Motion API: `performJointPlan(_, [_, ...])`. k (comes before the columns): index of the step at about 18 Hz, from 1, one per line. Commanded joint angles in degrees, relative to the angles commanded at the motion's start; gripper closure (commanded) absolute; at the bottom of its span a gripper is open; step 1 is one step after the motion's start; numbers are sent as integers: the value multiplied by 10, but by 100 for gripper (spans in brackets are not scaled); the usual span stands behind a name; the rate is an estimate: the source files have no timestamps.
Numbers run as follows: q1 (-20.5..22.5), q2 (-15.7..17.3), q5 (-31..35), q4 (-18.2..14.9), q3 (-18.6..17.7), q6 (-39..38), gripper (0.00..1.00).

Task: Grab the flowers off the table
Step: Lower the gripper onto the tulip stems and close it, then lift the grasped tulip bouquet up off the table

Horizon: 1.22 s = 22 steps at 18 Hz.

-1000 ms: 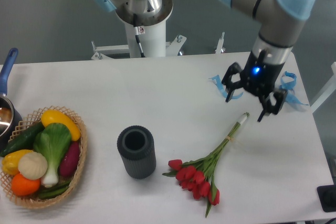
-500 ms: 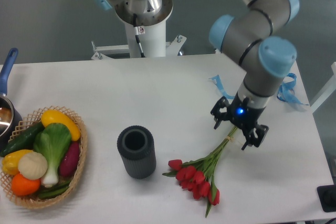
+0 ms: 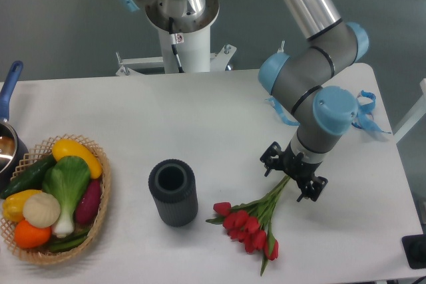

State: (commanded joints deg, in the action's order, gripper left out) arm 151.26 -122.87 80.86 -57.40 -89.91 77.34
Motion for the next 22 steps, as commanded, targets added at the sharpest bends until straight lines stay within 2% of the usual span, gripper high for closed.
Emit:
performJointPlan(2, [-6,0,1,23,-15,0,0])
performJointPlan(6, [-7,-1,14,30,-19,0,2])
performJointPlan(8, [-8,-2,18,30,-18,-2,32])
performJointPlan(10, [-8,-3,18,30,-15,-13,53])
performJointPlan(14, [-7,-5,18,31,-10,-16,71])
performJointPlan(17, [-7,-4,17,41,-10,-48,87])
performJointPlan(22, [-5,1,13,41,10,-51,91])
